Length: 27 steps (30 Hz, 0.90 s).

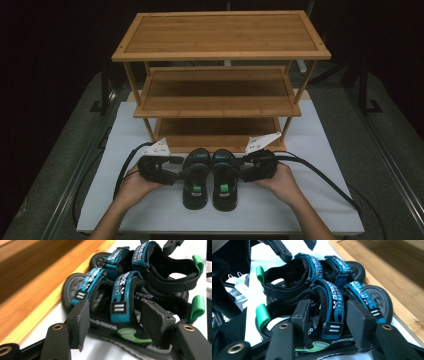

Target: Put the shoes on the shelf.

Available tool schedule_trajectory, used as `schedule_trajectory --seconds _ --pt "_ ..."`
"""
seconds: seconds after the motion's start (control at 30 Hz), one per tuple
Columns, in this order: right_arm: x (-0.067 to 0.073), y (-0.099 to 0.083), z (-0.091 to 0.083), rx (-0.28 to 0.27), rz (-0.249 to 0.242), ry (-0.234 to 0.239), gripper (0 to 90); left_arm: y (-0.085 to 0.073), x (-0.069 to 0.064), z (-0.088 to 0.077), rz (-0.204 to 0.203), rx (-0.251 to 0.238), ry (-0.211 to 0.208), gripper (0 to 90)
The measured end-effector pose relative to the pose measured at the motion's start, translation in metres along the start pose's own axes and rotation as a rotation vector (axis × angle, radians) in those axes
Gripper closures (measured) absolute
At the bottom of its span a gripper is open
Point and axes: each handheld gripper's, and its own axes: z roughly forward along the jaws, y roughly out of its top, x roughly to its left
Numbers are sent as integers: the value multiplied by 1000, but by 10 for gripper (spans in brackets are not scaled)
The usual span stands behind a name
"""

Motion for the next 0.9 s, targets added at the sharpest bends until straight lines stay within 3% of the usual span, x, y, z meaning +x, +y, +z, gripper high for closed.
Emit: schedule_trajectory --seconds 0.2,0.4,0.5,0.9 --pt "-1 -3 4 19 1 -9 570 2 -1 11 10 19 -25 517" --pt "-1 -4 7 24 7 -8 646 2 -2 13 7 15 -21 614" --pt "-1 -4 7 23 14 -14 673 3 -5 13 34 7 -5 675" --pt "-1 4 -2 -20 22 -49 691 12 -6 8 43 -48 42 707"
